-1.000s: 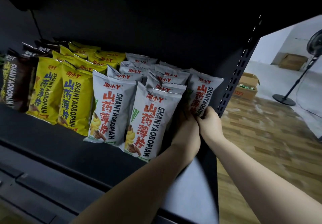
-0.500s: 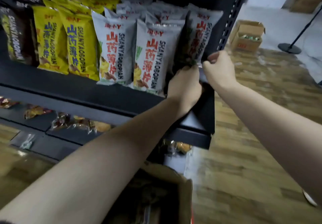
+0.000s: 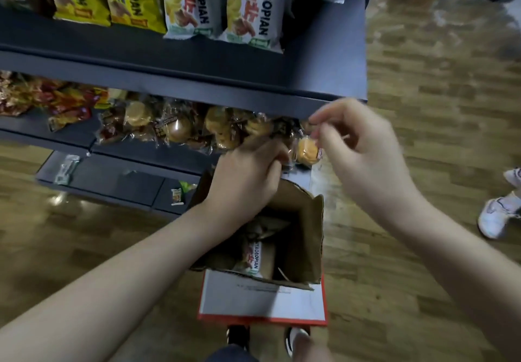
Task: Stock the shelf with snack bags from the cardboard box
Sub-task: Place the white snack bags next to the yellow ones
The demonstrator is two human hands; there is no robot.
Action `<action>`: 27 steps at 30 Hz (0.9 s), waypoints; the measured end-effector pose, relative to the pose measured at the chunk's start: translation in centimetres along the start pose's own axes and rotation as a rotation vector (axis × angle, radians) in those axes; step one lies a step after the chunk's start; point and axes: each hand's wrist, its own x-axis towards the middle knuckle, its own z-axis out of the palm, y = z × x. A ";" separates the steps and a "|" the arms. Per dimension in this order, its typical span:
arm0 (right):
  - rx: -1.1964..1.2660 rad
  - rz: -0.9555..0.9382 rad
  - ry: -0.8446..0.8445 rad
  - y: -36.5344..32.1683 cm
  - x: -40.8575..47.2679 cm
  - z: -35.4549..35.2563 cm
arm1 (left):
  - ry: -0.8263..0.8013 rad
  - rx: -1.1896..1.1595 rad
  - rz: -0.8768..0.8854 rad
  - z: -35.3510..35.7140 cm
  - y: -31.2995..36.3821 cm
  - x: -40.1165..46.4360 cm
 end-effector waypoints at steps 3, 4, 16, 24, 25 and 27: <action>-0.041 0.025 -0.135 1.8 -3.1 2.6 | -0.231 0.071 -0.124 1.3 -2.6 -4.0; -0.073 0.040 -0.195 2.5 -3.9 3.5 | -0.327 0.102 -0.171 1.7 -3.4 -5.0; -0.517 0.435 -0.978 14.5 -7.0 14.3 | -0.852 0.139 -0.682 9.6 -9.7 -7.8; -0.678 0.528 -1.074 22.8 -6.8 20.5 | -1.195 0.144 -0.768 18.2 -14.6 -9.7; -0.692 0.551 -1.057 23.6 -6.7 21.1 | -1.254 0.168 -0.775 18.7 -14.8 -9.8; -0.706 0.590 -1.045 25.3 -6.3 22.2 | -1.333 0.145 -0.790 20.2 -15.4 -10.1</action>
